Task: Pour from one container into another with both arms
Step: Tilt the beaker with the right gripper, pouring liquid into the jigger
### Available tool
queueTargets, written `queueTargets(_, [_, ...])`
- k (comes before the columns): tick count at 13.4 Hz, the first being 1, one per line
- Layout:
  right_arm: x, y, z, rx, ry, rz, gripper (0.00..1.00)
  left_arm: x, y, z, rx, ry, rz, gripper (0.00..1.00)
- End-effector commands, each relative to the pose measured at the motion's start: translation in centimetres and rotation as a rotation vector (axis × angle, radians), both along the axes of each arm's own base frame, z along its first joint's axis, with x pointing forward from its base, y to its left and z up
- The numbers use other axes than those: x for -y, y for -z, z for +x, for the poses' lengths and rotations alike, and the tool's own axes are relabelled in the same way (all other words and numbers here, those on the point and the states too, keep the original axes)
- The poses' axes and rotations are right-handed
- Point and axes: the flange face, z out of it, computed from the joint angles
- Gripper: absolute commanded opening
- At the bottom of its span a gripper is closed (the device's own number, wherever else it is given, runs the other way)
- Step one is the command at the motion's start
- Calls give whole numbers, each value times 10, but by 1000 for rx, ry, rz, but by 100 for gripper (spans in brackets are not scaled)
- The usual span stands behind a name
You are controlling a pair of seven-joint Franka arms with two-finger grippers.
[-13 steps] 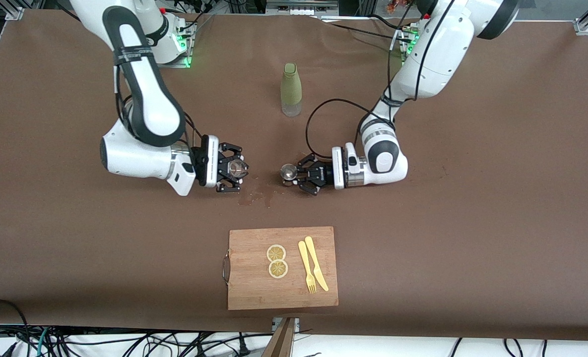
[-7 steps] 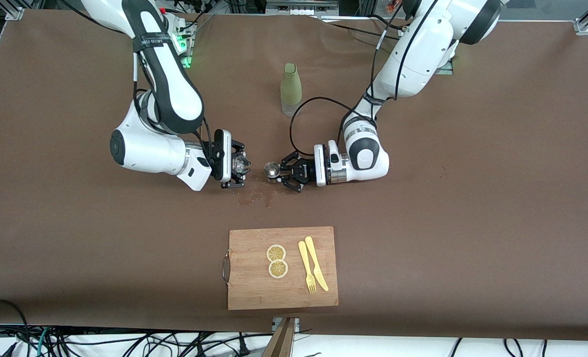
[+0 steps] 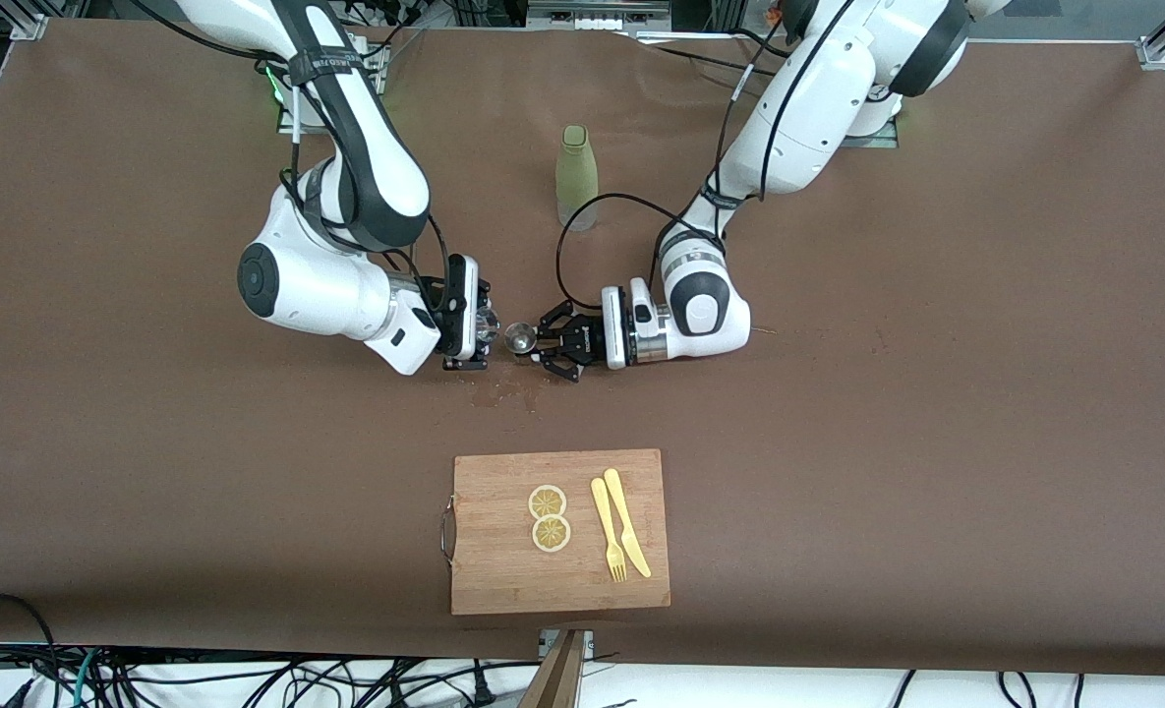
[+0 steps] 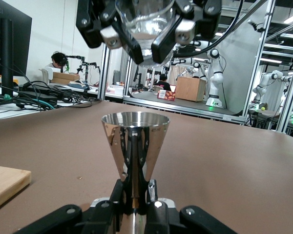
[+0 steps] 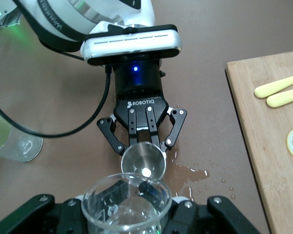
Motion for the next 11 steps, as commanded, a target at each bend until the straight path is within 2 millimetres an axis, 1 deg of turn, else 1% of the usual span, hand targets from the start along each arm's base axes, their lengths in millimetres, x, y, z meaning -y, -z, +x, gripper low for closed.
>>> queueTargets(1, [-5,-10,0,2,27,-27,19,18,0,1,46,-49,25,0])
queueTargets(2, [-6,-11,-1,-1,29,-35,19,23,-3,1,54,-48,18,0])
queueTargets(8, [-14,-9,-7,-2,8,-76,19,24,-4,3,51,-50,11,0])
queueTargets(11, [-12,-11,-7,-2,-3,-88,19,22,-4,4,55,-51,10,0])
